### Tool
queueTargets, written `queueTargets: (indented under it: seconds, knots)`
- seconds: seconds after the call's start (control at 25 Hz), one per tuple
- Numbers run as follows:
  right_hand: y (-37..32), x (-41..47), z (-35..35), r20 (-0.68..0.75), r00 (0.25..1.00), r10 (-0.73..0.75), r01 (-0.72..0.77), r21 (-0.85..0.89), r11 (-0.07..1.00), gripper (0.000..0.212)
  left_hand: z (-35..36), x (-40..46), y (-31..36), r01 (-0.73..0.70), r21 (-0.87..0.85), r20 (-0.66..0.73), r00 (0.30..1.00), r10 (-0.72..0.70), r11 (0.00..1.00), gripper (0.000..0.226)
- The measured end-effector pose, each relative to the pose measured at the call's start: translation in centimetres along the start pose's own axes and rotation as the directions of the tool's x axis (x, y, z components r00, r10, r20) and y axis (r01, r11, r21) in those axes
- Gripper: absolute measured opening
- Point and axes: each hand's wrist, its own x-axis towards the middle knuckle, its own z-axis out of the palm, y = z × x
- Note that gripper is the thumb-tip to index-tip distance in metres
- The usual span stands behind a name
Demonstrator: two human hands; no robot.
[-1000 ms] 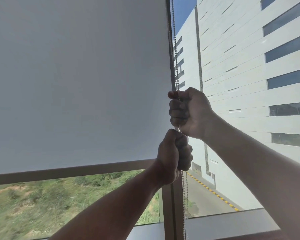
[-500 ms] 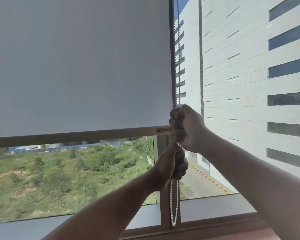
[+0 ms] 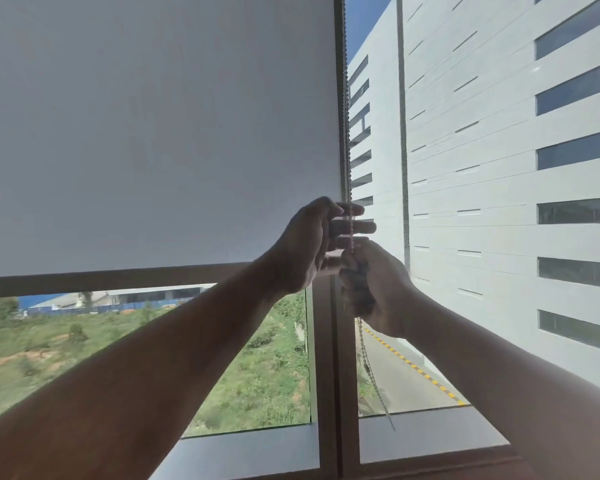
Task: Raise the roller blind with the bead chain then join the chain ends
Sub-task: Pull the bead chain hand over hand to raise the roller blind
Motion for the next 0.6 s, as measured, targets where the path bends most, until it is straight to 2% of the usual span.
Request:
queueTargets:
  seconds: [0.12, 0.32, 0.44, 0.6]
  knots:
    - [0.0, -0.8, 0.5, 0.07, 0.998, -0.003, 0.0, 0.032, 0.999, 0.024, 0.8, 0.8, 3.4, -0.002, 0.021, 0.015, 1.0, 0.002, 1.0, 0.055]
    - [-0.1, -1.8, 1.2, 0.115, 0.993, -0.022, 0.012, 0.081, 0.997, 0.031, 2.2, 0.8, 4.6, 0.02, -0.189, 0.048, 0.999, -0.011, 0.982, 0.055]
    - [-0.3, -2.1, 0.9, 0.109, 0.993, -0.039, 0.034, 0.045, 0.998, 0.031, 3.0, 0.5, 4.7, 0.033, -0.245, 0.057, 0.998, -0.02, 0.969, 0.043]
    - [-0.3, -2.1, 0.8, 0.116, 0.992, -0.045, 0.043, 0.015, 0.999, 0.027, 3.5, 0.3, 5.2, -0.036, -0.209, -0.043, 0.999, 0.028, 0.977, 0.037]
